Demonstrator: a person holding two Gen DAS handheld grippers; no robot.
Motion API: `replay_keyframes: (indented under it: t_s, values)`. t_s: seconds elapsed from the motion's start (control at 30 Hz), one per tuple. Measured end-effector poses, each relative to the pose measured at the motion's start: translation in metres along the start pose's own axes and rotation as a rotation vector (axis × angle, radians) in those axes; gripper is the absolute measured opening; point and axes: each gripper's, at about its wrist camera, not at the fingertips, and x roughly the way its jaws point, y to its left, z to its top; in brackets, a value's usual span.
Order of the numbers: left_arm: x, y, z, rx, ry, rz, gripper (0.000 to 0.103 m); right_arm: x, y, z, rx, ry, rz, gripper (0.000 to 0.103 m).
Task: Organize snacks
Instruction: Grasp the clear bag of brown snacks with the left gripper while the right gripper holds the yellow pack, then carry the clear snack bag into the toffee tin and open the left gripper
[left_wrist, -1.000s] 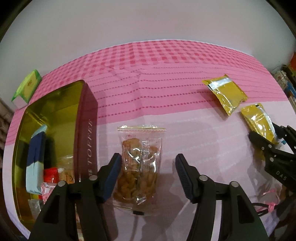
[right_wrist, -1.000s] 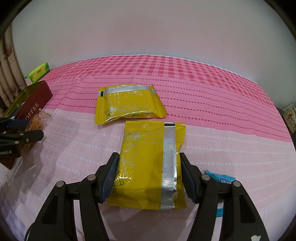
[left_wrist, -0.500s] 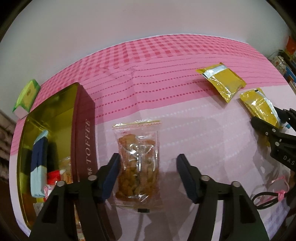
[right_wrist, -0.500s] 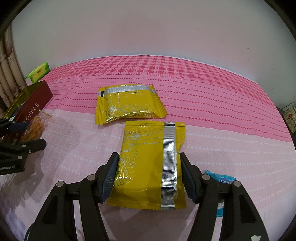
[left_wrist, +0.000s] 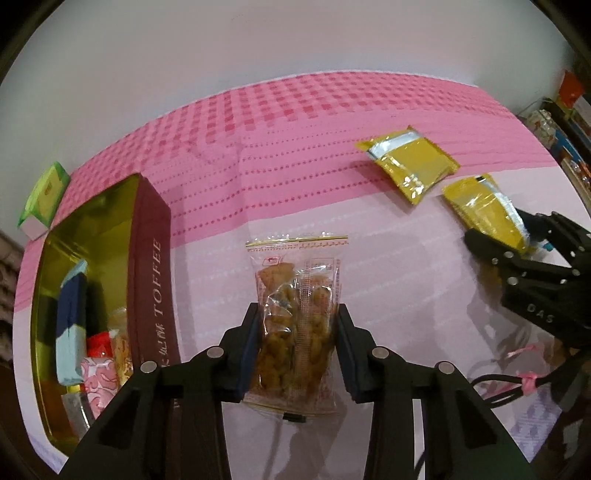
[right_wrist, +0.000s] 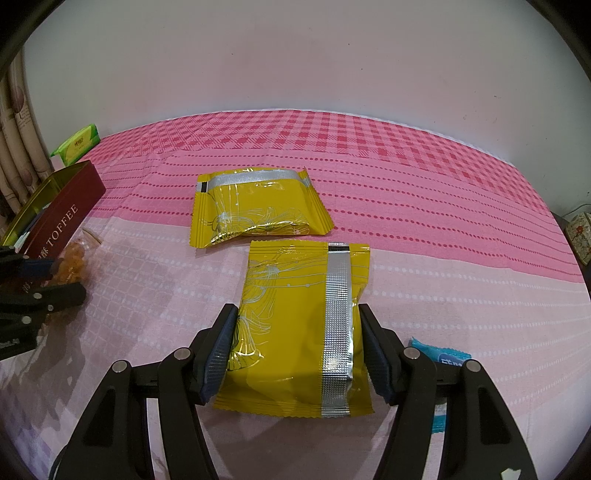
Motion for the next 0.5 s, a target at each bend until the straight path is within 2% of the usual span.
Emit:
replay_keyframes:
  t_s: [0.3,0.5]
  values:
    - [-0.026,0.005,-0.002,-0.013,-0.039,0.027,0.039,0.0,0.001,0.0,0.0,0.0,0.0,0.061]
    - [-0.042,0.028,-0.003,-0.059,-0.062,0.062,0.039,0.0,0.001,0.0,0.0,0.0,0.0,0.061]
